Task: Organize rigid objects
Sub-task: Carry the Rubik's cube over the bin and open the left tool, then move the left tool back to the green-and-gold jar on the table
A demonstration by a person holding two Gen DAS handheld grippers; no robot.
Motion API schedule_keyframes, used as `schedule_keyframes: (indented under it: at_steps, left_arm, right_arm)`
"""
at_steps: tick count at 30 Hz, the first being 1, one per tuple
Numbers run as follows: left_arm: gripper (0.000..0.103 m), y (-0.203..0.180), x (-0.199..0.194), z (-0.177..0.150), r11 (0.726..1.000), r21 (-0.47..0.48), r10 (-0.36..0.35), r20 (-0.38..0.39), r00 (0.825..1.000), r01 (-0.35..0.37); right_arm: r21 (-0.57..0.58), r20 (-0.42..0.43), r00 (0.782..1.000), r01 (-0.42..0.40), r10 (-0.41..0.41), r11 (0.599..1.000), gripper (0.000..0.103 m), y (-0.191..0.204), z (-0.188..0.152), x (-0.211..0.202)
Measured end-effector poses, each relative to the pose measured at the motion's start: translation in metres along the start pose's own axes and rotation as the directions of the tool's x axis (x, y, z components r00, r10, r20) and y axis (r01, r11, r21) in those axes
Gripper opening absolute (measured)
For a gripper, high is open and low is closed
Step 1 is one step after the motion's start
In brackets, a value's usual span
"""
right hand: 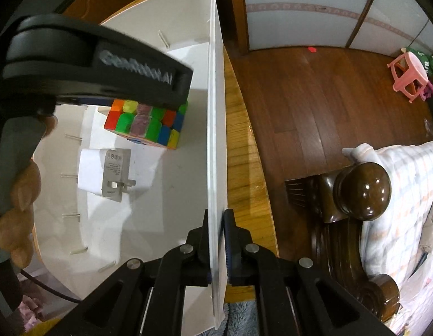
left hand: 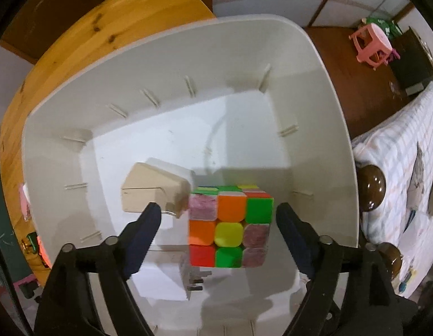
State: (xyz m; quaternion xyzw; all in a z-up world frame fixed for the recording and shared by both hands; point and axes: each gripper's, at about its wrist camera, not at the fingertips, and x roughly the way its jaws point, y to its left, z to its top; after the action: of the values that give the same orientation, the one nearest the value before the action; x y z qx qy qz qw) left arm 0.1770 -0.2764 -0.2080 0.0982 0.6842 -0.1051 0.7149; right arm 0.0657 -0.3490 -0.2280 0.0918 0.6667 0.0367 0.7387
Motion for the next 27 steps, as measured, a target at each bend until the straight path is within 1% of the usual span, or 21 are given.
schedule_keyframes:
  at_steps: [6, 16, 22, 27]
  left_arm:
    - [0.087, 0.021, -0.034, -0.011, 1.000, -0.019, 0.004, 0.077, 0.997, -0.003]
    - [0.087, 0.057, -0.090, -0.049, 0.999, -0.043, 0.018, 0.179, 0.984, -0.010]
    - [0.087, 0.092, -0.115, -0.081, 0.993, -0.114, 0.051, 0.222, 0.974, -0.027]
    - [0.087, 0.129, -0.132, -0.105, 0.980, -0.192, 0.096, 0.259, 0.961, -0.046]
  right_arm:
    - [0.008, -0.008, 1.000, 0.000, 0.000, 1.000, 0.007, 0.000, 0.002, 0.000]
    - [0.023, -0.018, 1.000, 0.011, -0.011, 1.000, 0.007, -0.001, 0.003, 0.002]
    - [0.029, -0.017, 1.000, 0.025, -0.025, 0.999, 0.006, 0.000, 0.003, 0.002]
    - [0.021, 0.020, 0.999, 0.045, -0.045, 0.999, 0.006, 0.004, 0.007, -0.006]
